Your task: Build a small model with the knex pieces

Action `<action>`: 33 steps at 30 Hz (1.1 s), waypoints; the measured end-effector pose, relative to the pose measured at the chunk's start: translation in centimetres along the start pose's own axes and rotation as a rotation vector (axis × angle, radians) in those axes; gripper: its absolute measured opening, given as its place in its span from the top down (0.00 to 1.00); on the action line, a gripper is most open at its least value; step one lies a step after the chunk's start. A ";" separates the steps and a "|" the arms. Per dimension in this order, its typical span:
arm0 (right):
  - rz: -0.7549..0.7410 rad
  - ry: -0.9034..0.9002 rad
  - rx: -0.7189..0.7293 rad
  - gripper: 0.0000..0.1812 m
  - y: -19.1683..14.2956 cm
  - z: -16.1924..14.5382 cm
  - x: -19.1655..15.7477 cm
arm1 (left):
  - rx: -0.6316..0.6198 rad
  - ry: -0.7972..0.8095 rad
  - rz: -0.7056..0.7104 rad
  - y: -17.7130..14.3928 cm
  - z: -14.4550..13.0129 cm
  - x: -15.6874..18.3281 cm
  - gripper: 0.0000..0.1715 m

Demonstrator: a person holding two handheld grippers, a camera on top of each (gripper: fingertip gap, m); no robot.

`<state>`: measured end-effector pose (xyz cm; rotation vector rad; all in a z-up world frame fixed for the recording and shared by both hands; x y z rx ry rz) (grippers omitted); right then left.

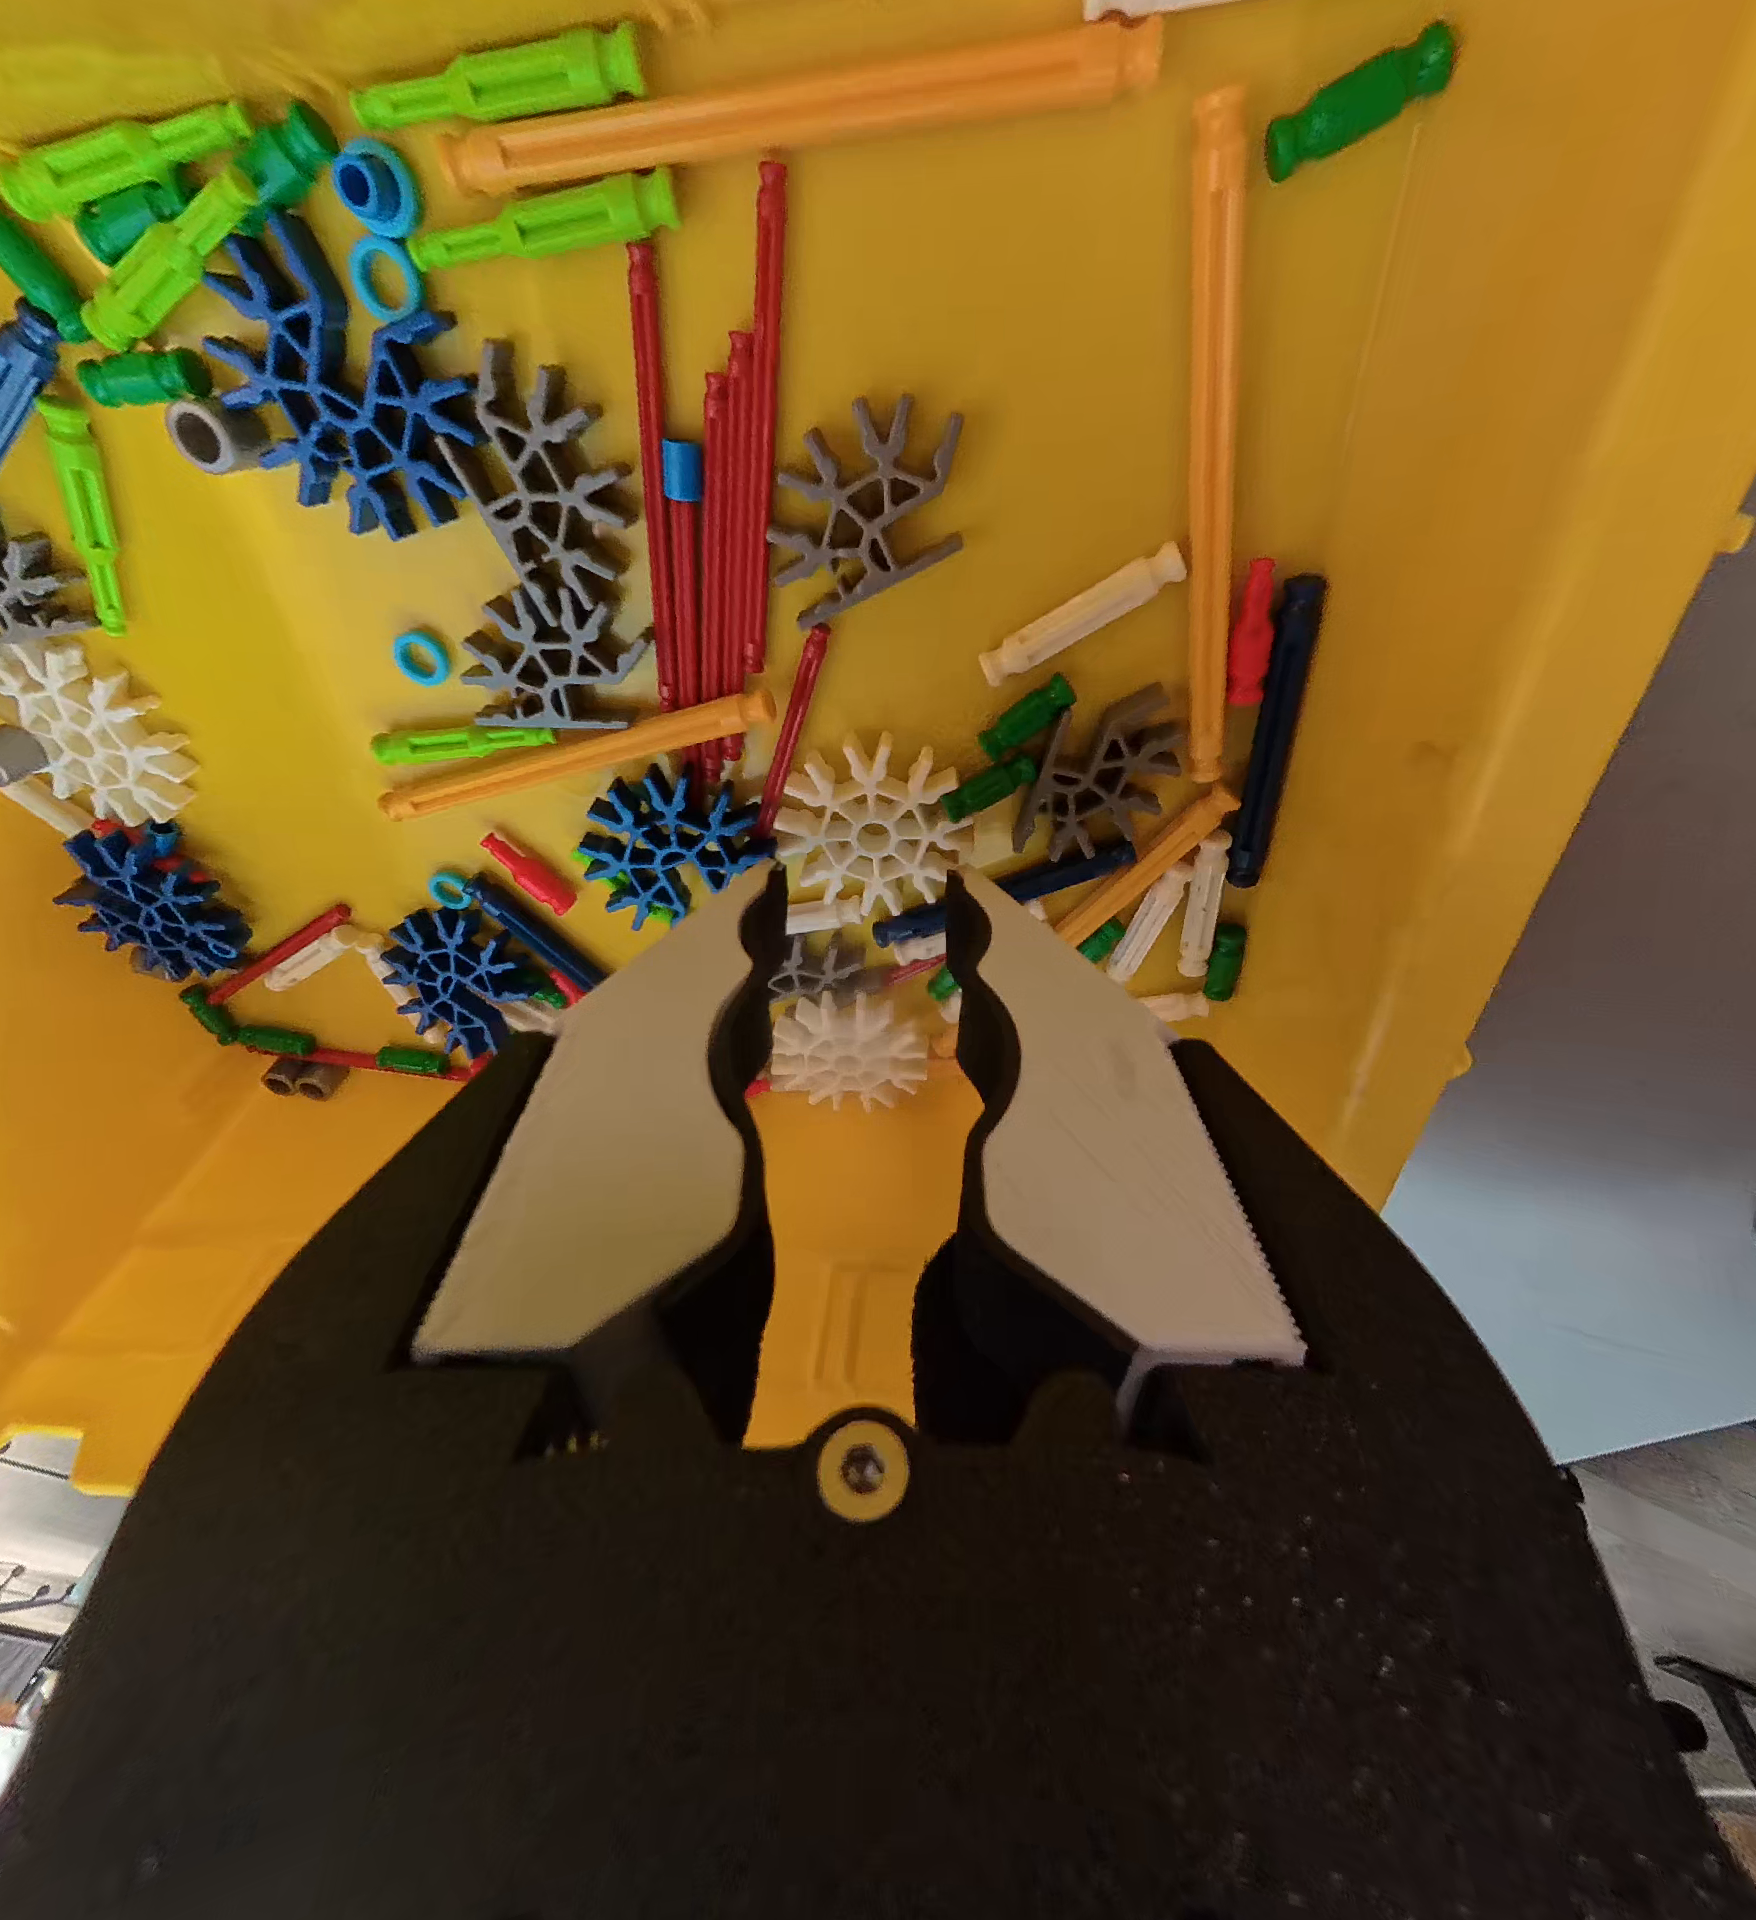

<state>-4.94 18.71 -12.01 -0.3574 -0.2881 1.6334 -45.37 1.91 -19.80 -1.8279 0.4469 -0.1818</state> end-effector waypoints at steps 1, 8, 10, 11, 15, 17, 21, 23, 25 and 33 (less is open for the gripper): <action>0.001 0.000 0.000 0.83 0.0 0.0 0.0 | 0.003 0.009 0.001 0.0 0.0 0.2 0.83; 0.002 -0.011 -0.008 0.84 0.1 -0.1 -0.2 | 0.010 0.022 0.026 0.4 0.3 -0.2 0.82; 0.002 -0.011 -0.009 0.84 0.1 -0.1 -0.2 | 0.007 0.024 0.024 0.4 0.3 -0.2 0.82; 0.002 -0.010 -0.009 0.84 0.1 -0.1 -0.2 | 0.005 0.026 0.023 0.4 0.2 -0.1 0.82; 0.002 -0.001 -0.007 0.84 0.1 -0.1 0.0 | -0.002 0.040 0.023 0.4 0.2 0.1 0.82; 0.002 0.005 -0.004 0.84 0.1 0.0 0.1 | 0.000 0.040 0.024 0.4 0.2 0.2 0.83; 0.001 0.008 -0.001 0.84 0.1 0.0 0.1 | -0.002 0.035 0.030 0.4 0.2 0.2 0.83; 0.002 0.001 -0.006 0.84 0.1 -0.1 0.0 | -0.008 0.035 0.042 0.4 0.2 0.2 0.83; 0.003 -0.012 -0.012 0.84 0.2 -0.1 -0.2 | -0.021 0.037 0.053 0.7 0.2 0.3 0.80; -0.001 -0.052 -0.030 0.85 0.4 -0.3 -0.7 | -0.035 0.061 0.095 0.5 0.2 0.5 0.83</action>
Point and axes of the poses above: each gripper's, where its closed fingertips meet, y out along the fingers, z out of its top, x = y × z across the jaws, the point moved 1 cm from there along -y, back along the fingers, and after that the axes turned 11 degrees about -x, right-handed, at the moved point
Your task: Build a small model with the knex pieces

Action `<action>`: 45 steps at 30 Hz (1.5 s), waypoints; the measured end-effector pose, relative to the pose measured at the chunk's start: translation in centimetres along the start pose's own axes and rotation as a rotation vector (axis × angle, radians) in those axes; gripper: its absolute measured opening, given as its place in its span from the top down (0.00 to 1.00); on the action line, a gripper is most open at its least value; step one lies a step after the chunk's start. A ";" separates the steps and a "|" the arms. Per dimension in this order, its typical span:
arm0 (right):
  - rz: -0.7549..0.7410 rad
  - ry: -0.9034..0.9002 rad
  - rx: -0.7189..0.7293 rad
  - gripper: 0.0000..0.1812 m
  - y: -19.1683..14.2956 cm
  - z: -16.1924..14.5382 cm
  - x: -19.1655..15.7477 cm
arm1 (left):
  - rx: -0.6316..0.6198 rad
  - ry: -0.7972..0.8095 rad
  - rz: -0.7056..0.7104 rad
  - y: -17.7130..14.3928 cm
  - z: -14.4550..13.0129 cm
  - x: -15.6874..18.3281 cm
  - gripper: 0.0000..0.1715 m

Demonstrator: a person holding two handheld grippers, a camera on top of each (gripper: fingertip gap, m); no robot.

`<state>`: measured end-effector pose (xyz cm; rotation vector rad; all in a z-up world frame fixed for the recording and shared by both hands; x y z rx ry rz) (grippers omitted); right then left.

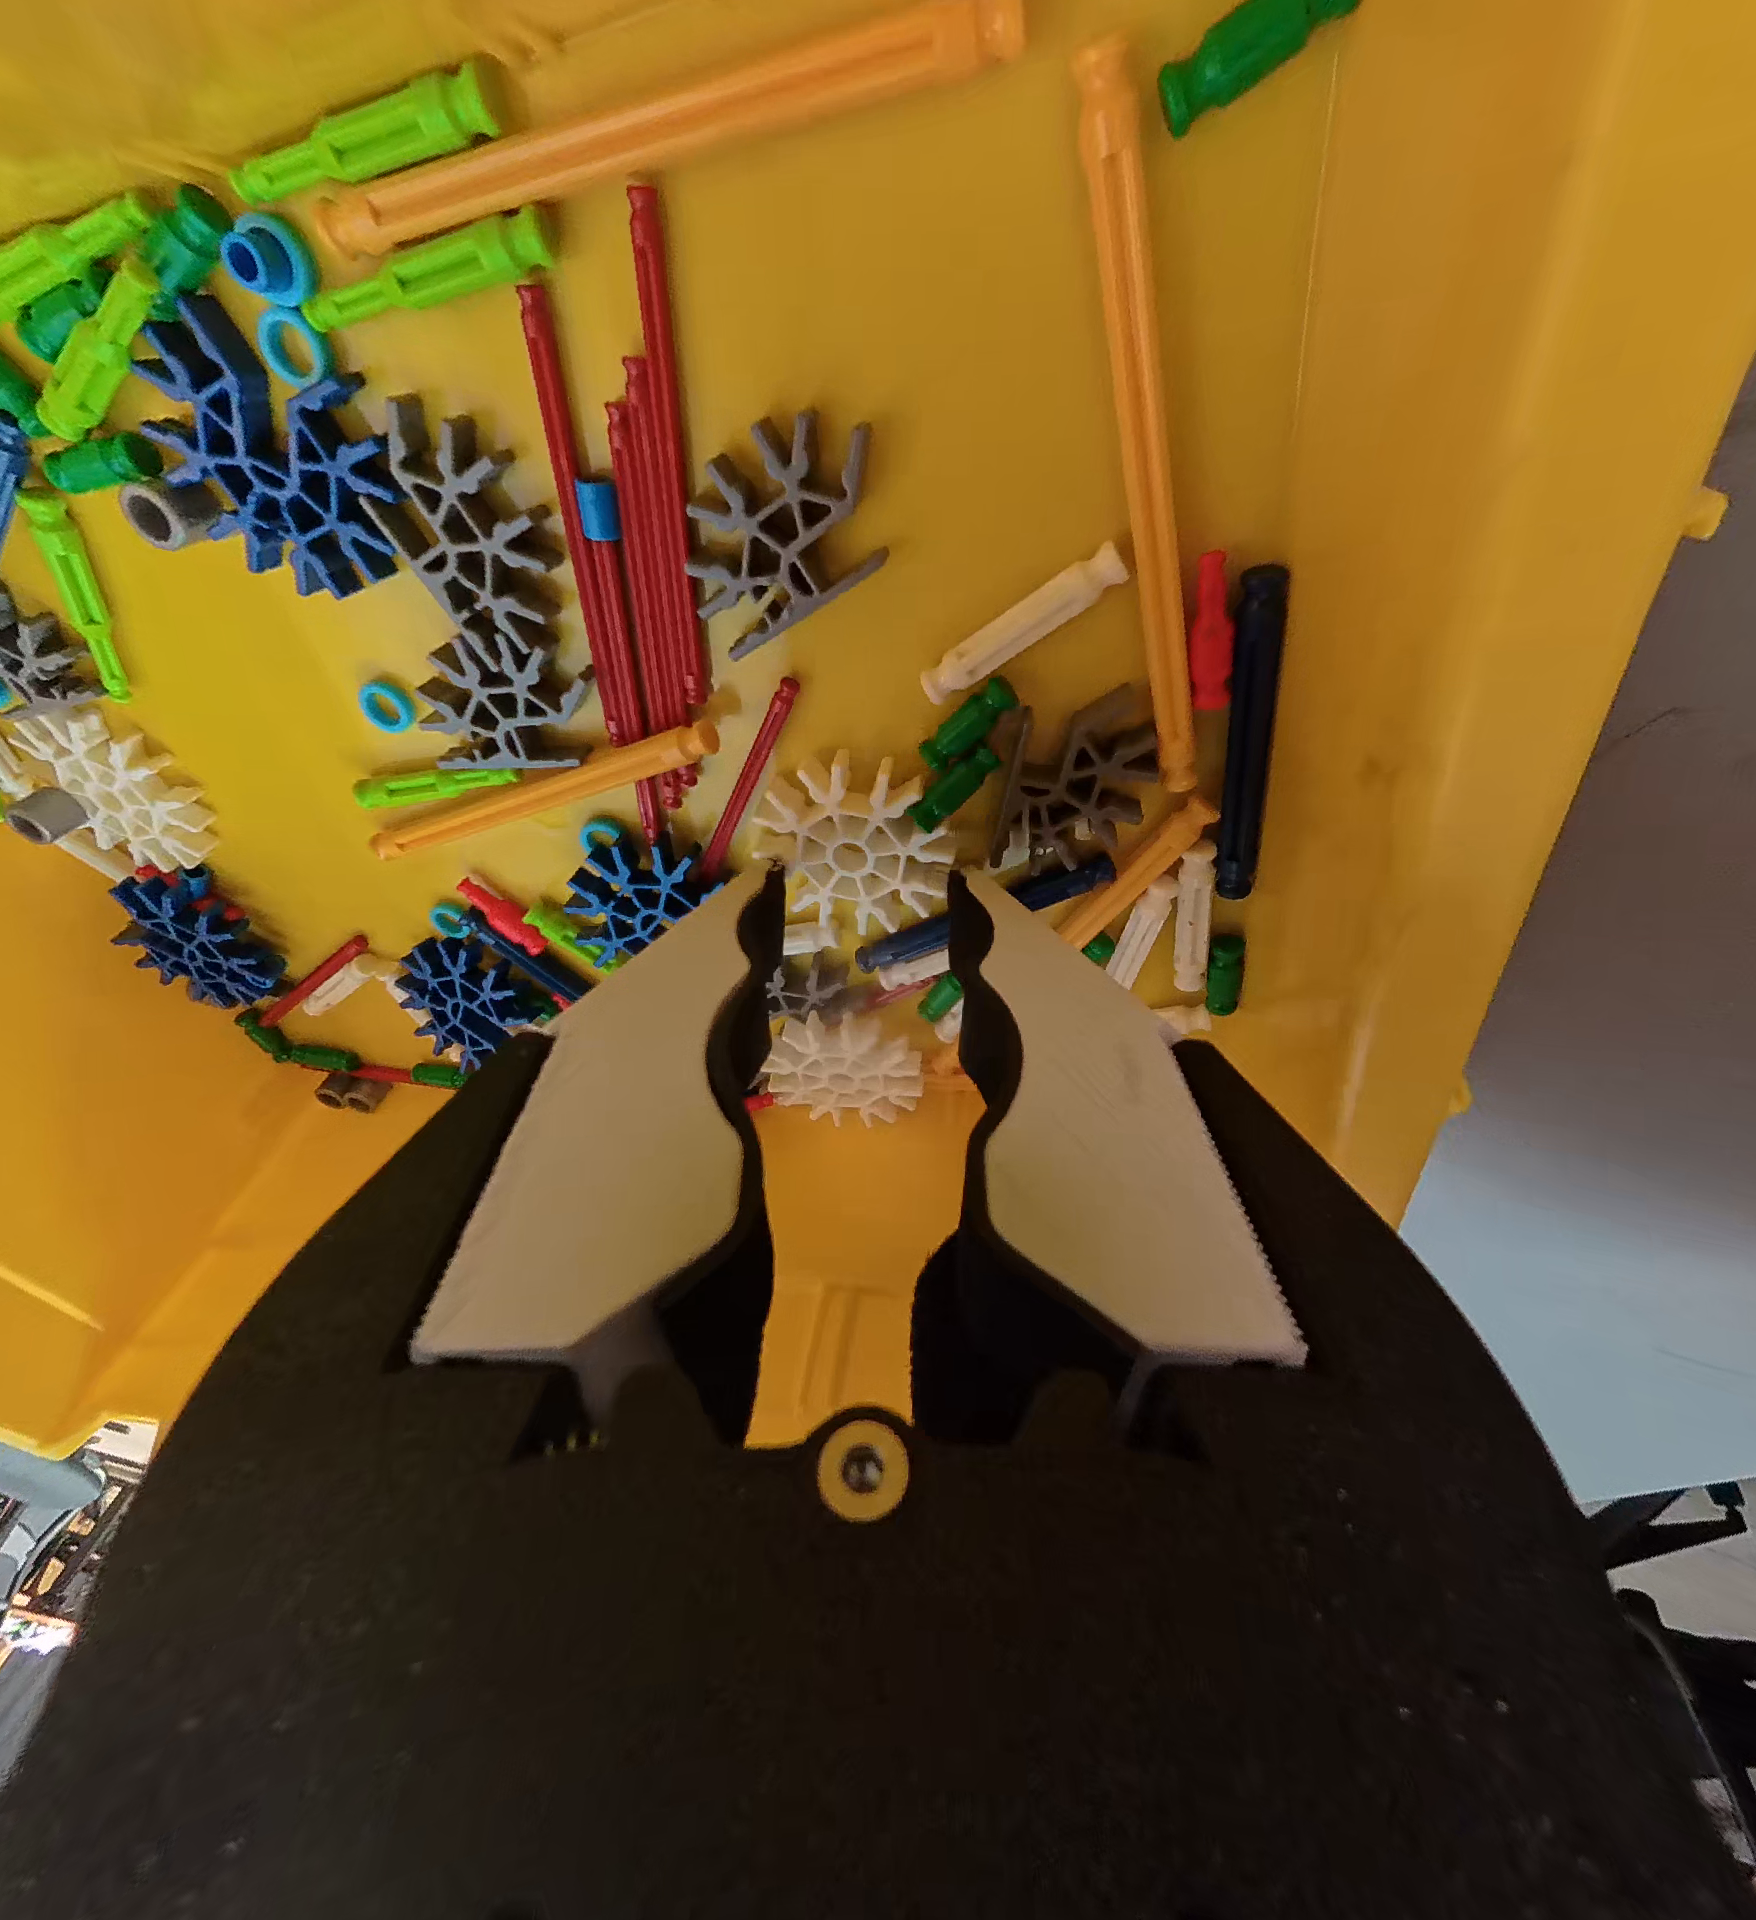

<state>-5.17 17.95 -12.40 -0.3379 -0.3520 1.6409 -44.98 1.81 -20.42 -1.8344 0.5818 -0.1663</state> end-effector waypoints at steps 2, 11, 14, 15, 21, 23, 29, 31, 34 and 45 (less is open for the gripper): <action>0.000 -0.003 -0.002 0.85 0.0 0.0 0.0 | 0.005 -0.007 0.013 -0.2 -0.1 -0.3 0.88; 0.003 -0.017 -0.008 0.85 0.1 -0.1 -0.3 | 0.019 -0.025 0.014 -0.9 -0.5 -0.4 0.95; 0.003 -0.026 -0.014 0.85 0.2 -0.1 -0.4 | 0.039 -0.036 -0.033 -1.0 -0.3 0.1 0.88; 0.003 -0.028 -0.015 0.85 0.2 -0.1 -0.4 | 0.037 -0.036 -0.043 -0.9 -0.2 0.2 0.86; 0.003 -0.031 -0.017 0.85 0.2 -0.2 -0.4 | 0.010 -0.026 -0.040 0.0 0.0 0.3 0.82; 0.003 -0.030 -0.017 0.85 0.2 -0.2 -0.5 | 0.013 -0.033 -0.028 0.0 0.0 0.0 0.85; 0.004 -0.032 -0.017 0.85 0.2 -0.2 -0.5 | 0.018 -0.028 -0.015 0.0 0.1 -0.1 0.91; 0.005 -0.033 -0.017 0.85 0.3 -0.2 -0.5 | 0.027 -0.022 0.000 -0.2 0.1 -0.1 0.92; 0.006 -0.033 -0.017 0.85 0.2 -0.2 -0.5 | 0.051 -0.023 0.021 -0.7 0.1 -0.3 0.98; 0.009 -0.051 -0.030 0.85 0.4 -0.3 -0.8 | 0.125 -0.074 0.047 -3.2 -0.3 -1.5 1.00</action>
Point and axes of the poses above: each gripper's, where its closed fingertips meet, y out along the fingers, z out of its top, x = y × z across the jaws, the point moved 1 cm from there along -y, back along the fingers, and after that the axes turned 11 degrees about -x, right-handed, at the moved point
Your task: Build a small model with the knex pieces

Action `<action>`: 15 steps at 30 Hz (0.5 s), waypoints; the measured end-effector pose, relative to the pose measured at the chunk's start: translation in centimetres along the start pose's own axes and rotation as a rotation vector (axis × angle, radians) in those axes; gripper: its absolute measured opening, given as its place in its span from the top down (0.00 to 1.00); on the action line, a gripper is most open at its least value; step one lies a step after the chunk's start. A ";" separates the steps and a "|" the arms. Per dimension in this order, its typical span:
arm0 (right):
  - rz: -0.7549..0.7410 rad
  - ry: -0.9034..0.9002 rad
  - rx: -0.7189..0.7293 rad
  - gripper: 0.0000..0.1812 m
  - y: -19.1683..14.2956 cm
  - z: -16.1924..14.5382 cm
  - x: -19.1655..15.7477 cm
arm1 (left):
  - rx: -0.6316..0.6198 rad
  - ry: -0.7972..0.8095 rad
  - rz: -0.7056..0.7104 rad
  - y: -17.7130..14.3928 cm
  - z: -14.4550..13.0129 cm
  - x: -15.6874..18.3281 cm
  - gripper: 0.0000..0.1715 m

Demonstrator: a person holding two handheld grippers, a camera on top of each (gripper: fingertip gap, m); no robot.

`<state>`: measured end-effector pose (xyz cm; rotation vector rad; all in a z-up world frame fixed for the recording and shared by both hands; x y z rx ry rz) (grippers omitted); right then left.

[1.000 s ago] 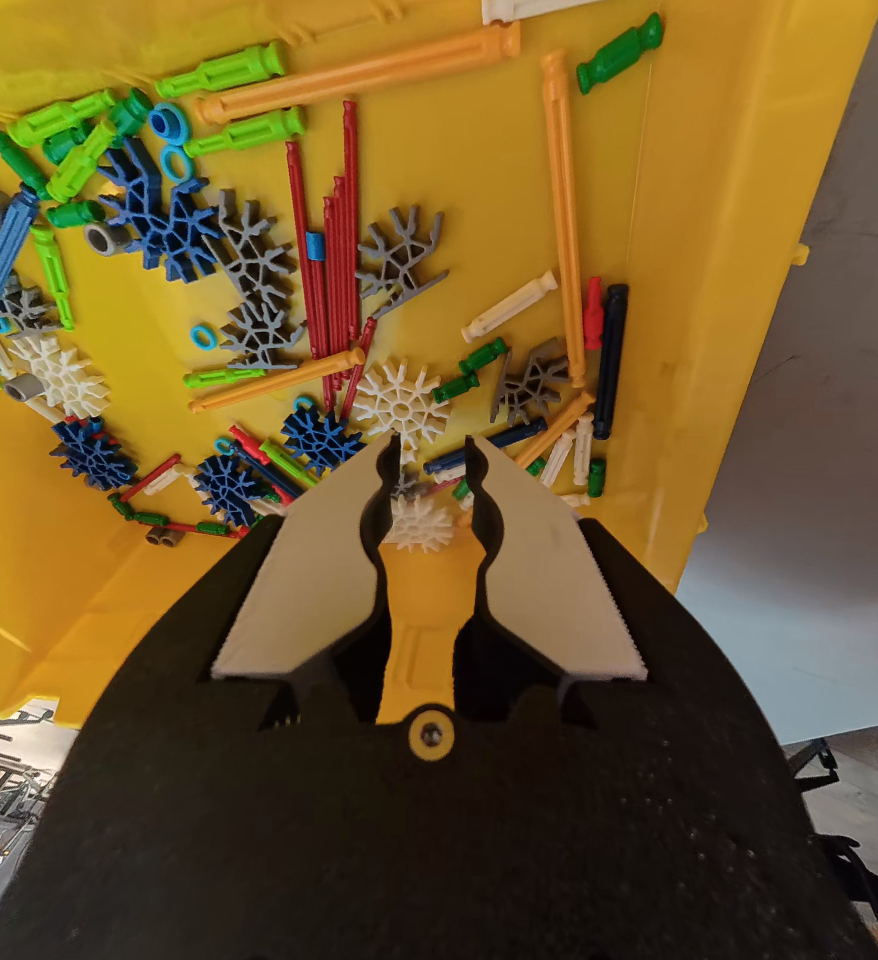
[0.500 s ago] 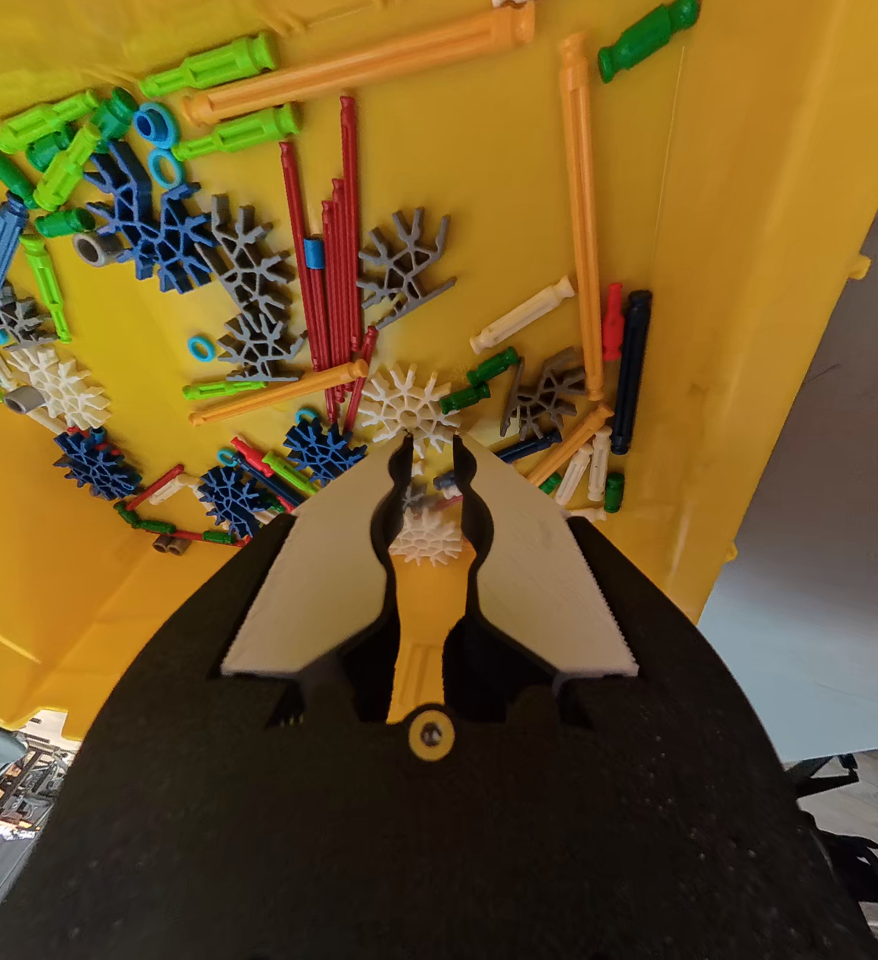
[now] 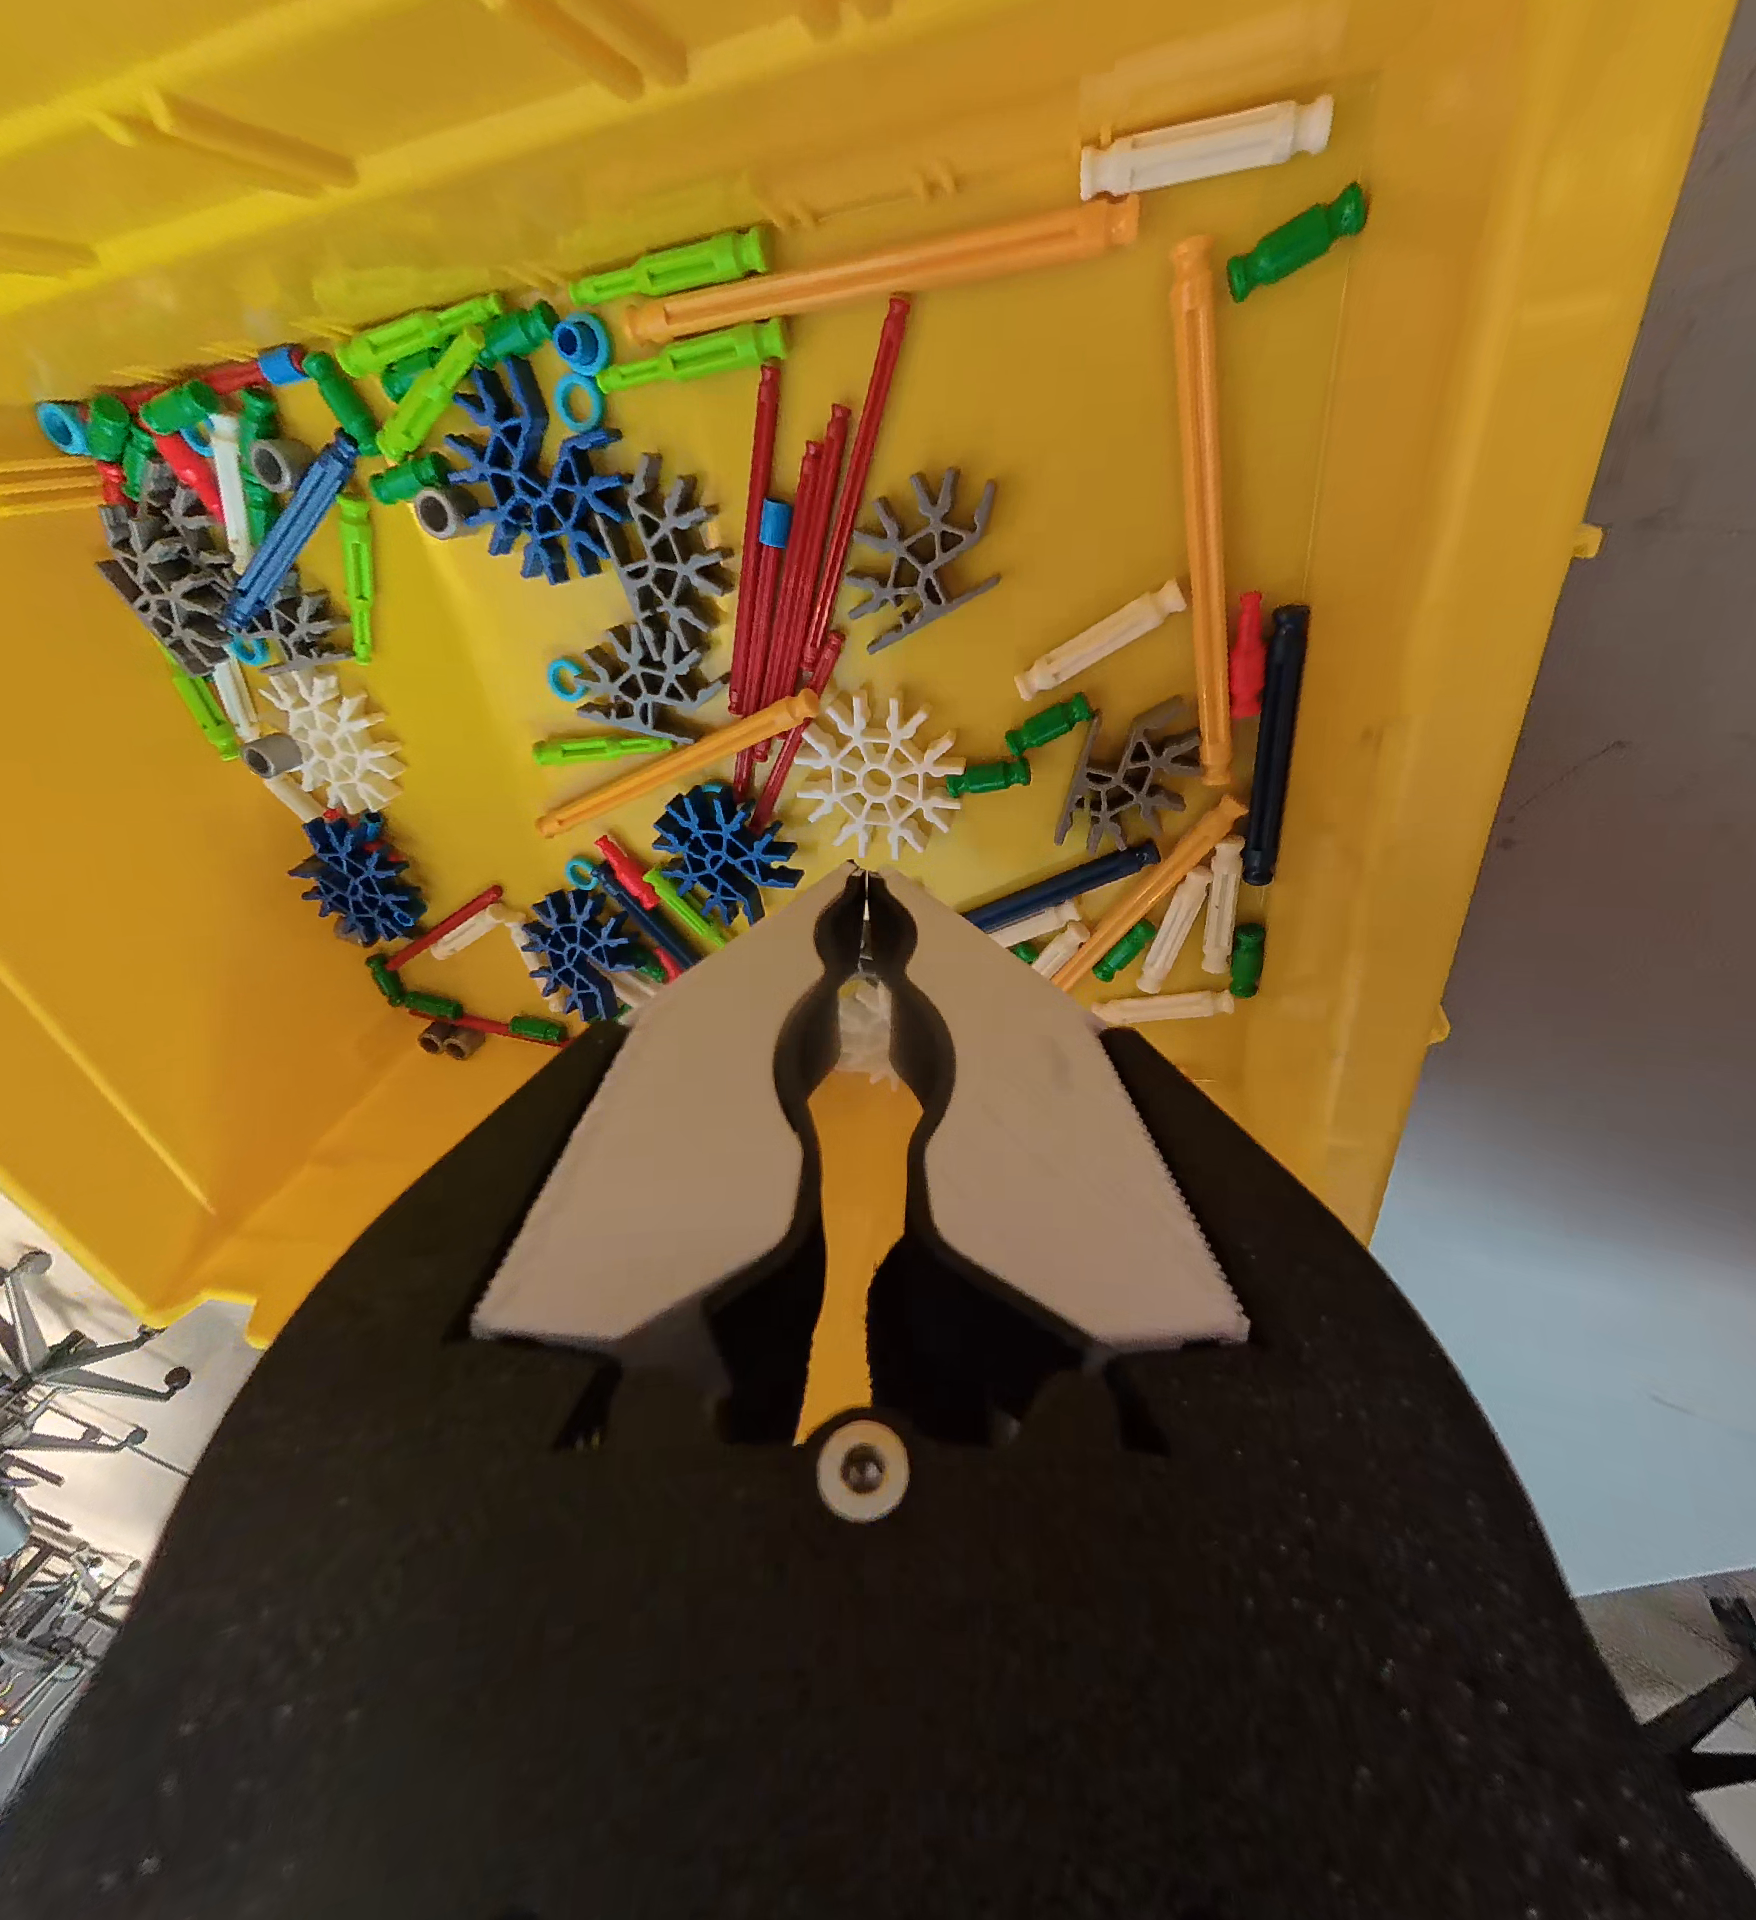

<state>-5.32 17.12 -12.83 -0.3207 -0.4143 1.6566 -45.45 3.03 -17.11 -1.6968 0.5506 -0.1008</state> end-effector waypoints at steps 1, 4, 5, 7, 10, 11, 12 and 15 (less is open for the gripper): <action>0.000 -0.001 0.000 0.85 0.0 0.0 0.0 | 0.001 -0.001 -0.005 0.0 0.0 0.1 1.00; -0.001 0.006 0.002 0.85 0.0 0.0 0.1 | -0.026 -0.006 -0.029 0.8 -0.2 0.3 0.91; -0.001 0.010 0.004 0.85 0.0 0.0 0.1 | -0.031 -0.005 -0.032 1.2 -0.2 0.3 0.91; -0.001 0.019 0.009 0.85 -0.1 0.1 0.3 | -0.038 0.003 -0.051 1.9 0.0 0.5 0.90; 0.000 0.027 0.014 0.85 -0.2 0.1 0.4 | -0.054 0.038 -0.056 2.8 0.3 0.7 0.86; 0.000 0.028 0.014 0.85 -0.2 0.1 0.4 | -0.063 0.047 -0.052 3.1 0.3 0.6 0.86; 0.001 0.029 0.014 0.85 -0.2 0.1 0.4 | -0.072 0.056 -0.046 3.3 0.3 0.5 0.85; 0.003 0.028 0.014 0.85 -0.2 0.1 0.4 | -0.071 0.068 -0.049 3.3 0.5 0.2 0.85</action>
Point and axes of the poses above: each gripper's, where its closed fingertips meet, y out along the fingers, z out of its top, x = y × z across the jaws, the point moved 1 cm from there along -y, back along the fingers, and after that the axes turned 11 degrees about -x, right-handed, at the moved point
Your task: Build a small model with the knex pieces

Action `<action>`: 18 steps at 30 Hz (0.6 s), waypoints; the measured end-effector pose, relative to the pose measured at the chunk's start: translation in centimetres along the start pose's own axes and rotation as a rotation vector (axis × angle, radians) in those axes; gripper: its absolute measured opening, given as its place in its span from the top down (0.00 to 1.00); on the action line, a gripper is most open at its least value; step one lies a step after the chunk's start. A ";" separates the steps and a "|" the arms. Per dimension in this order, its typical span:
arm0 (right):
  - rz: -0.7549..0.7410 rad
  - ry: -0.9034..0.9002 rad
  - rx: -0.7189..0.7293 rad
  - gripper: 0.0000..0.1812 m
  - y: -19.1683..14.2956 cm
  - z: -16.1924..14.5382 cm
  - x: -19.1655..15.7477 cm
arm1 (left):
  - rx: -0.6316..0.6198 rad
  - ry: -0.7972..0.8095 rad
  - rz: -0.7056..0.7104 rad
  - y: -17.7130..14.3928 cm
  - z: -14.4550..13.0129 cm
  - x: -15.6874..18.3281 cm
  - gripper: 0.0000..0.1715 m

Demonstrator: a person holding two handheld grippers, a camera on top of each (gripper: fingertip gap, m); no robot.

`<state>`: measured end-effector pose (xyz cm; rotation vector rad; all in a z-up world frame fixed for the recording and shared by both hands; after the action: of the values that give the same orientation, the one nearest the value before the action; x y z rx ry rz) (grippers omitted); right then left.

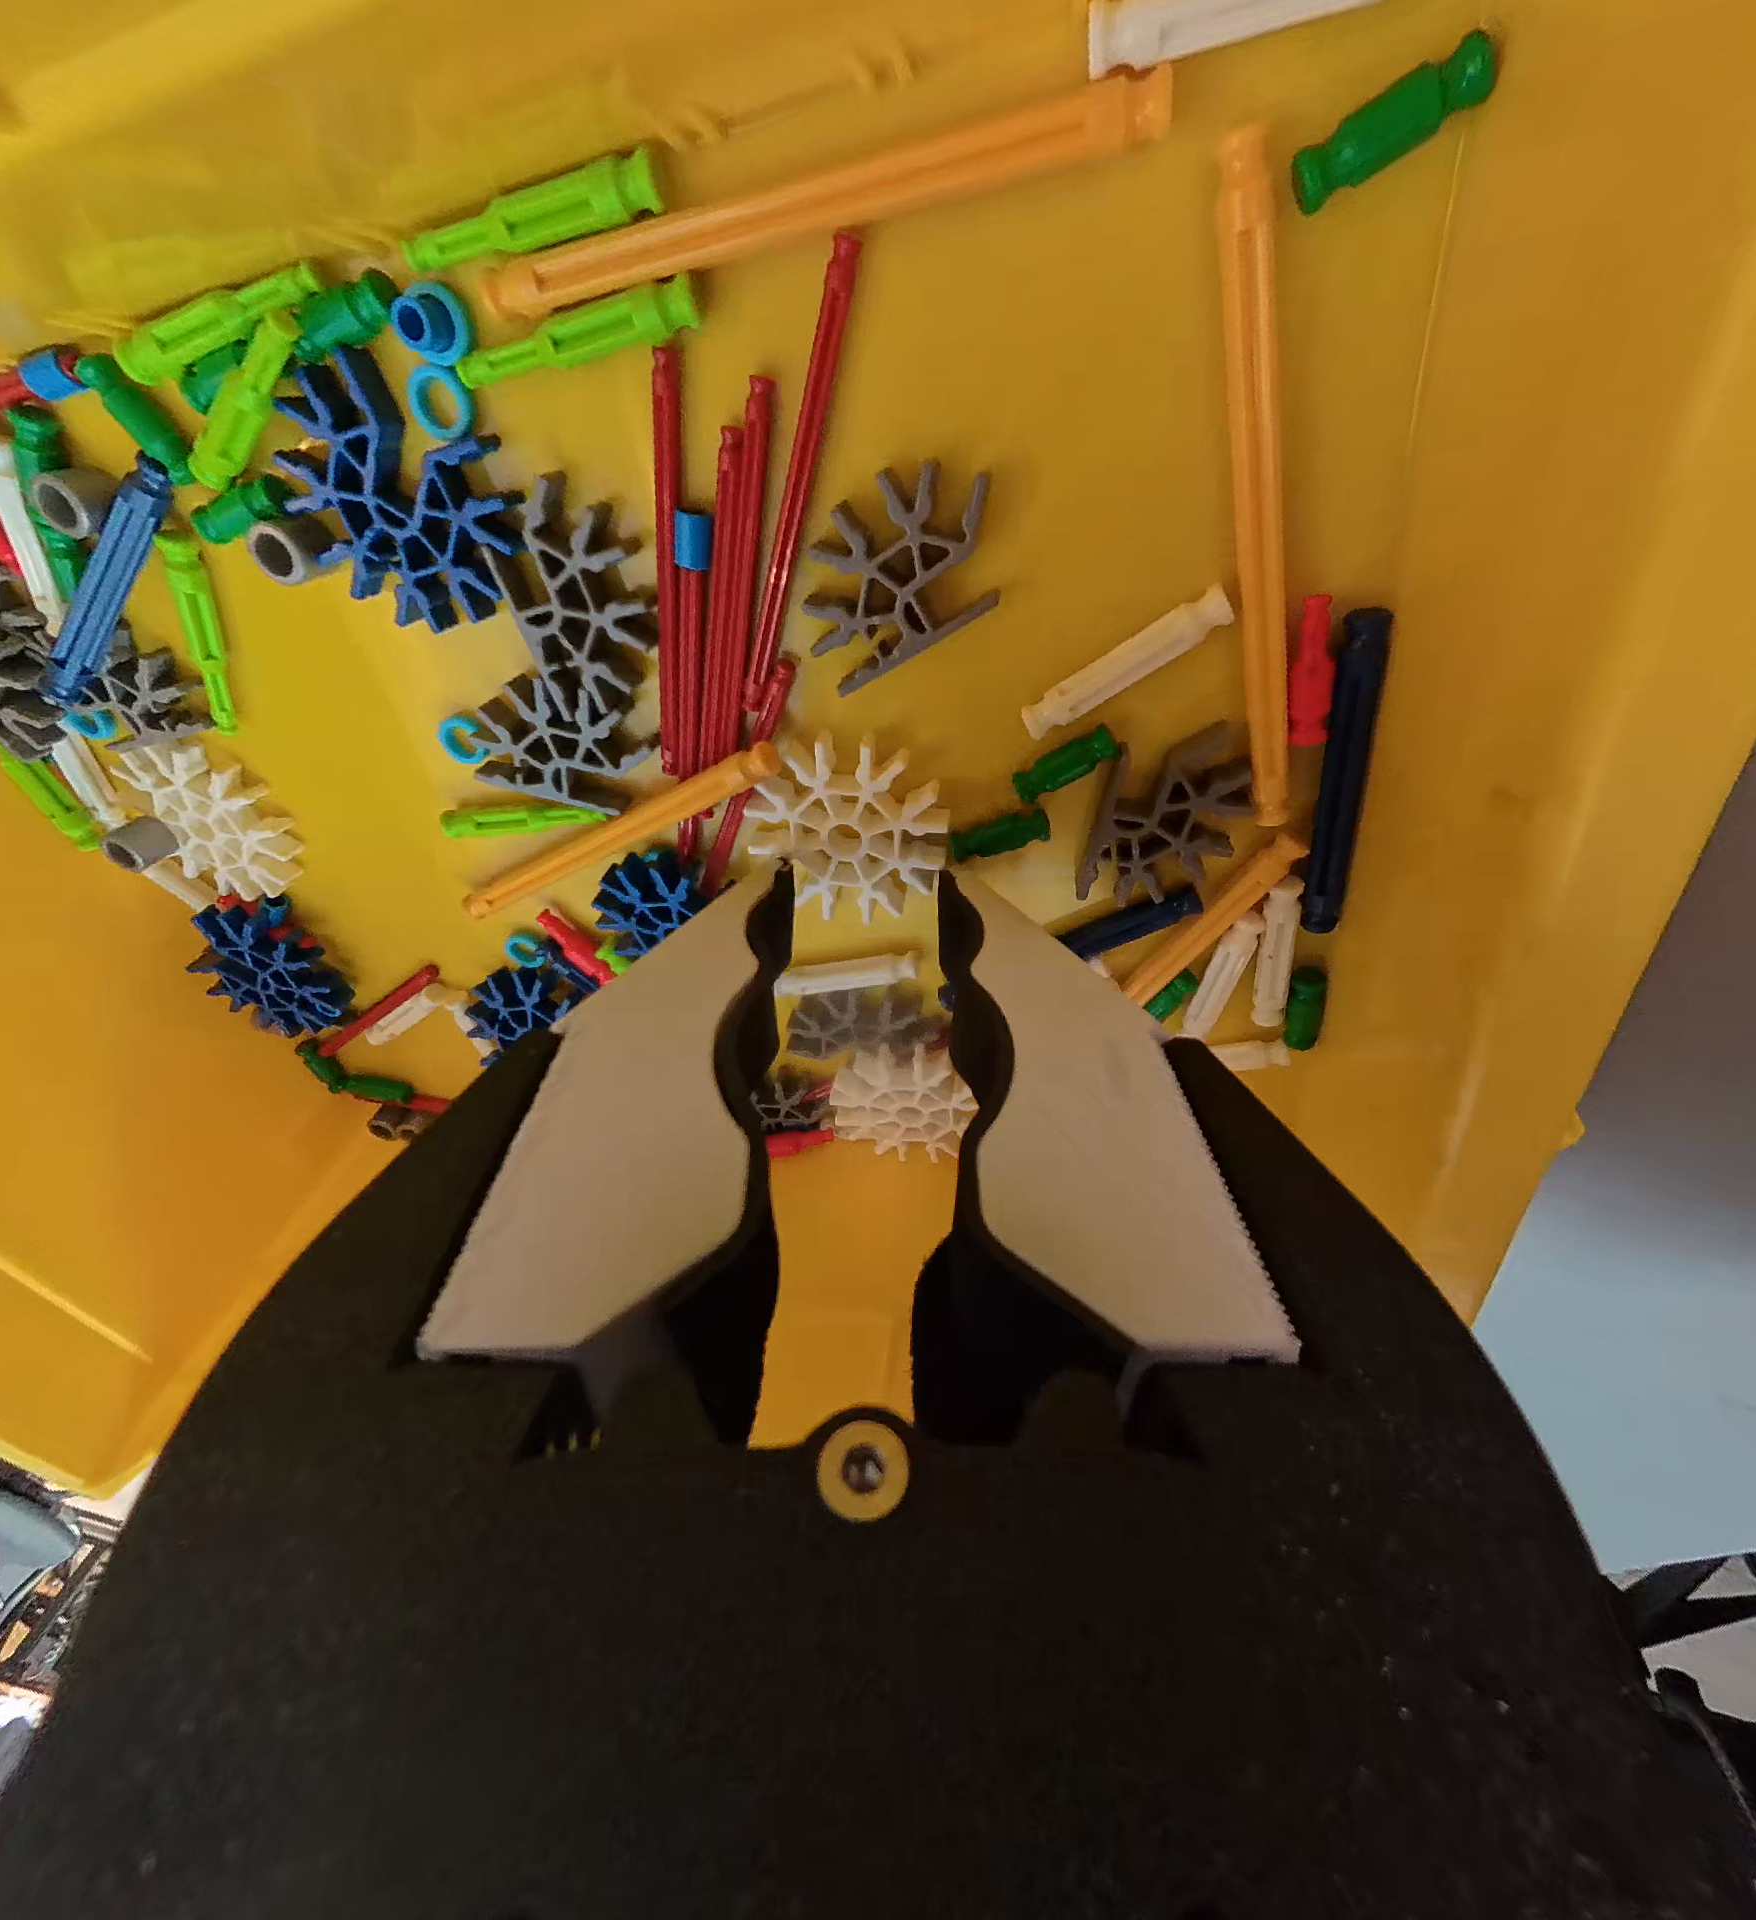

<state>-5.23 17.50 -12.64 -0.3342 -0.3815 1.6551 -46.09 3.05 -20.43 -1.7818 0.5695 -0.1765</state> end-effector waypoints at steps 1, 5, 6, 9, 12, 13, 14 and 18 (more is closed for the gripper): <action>0.001 -0.001 0.000 0.85 0.0 0.0 0.0 | 0.001 0.003 0.001 0.0 0.0 -0.1 0.85; 0.002 -0.005 -0.002 0.85 0.0 0.0 -0.1 | -0.012 0.019 0.041 0.1 0.0 -0.5 0.83; 0.003 -0.005 -0.002 0.85 0.0 0.0 -0.1 | -0.005 0.019 0.043 0.1 0.0 -0.5 0.83; 0.005 -0.005 -0.003 0.85 0.0 0.0 -0.1 | 0.014 0.007 0.045 0.1 0.2 -0.7 0.82; 0.005 -0.004 -0.004 0.85 0.0 0.0 -0.1 | 0.018 0.005 0.026 0.1 0.2 -0.5 0.83; 0.005 -0.004 -0.005 0.85 0.1 -0.1 -0.1 | 0.018 -0.002 0.020 0.1 0.2 -0.5 0.83; 0.005 -0.004 -0.005 0.85 0.1 -0.1 -0.1 | 0.017 -0.009 0.014 0.1 0.2 -0.5 0.83; 0.003 -0.009 -0.006 0.85 0.1 -0.1 -0.2 | 0.002 -0.006 0.004 0.1 0.0 -0.6 0.83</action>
<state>-5.24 17.33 -12.72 -0.3321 -0.3928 1.6593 -46.61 3.33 -20.48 -1.7790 0.5679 -0.1688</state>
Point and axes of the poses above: each gripper's, where its closed fingertips meet, y out along the fingers, z out of its top, x = y × z across the jaws, the point moved 1 cm from there along -y, back along the fingers, and after that the axes turned 11 degrees about -x, right-handed, at the moved point
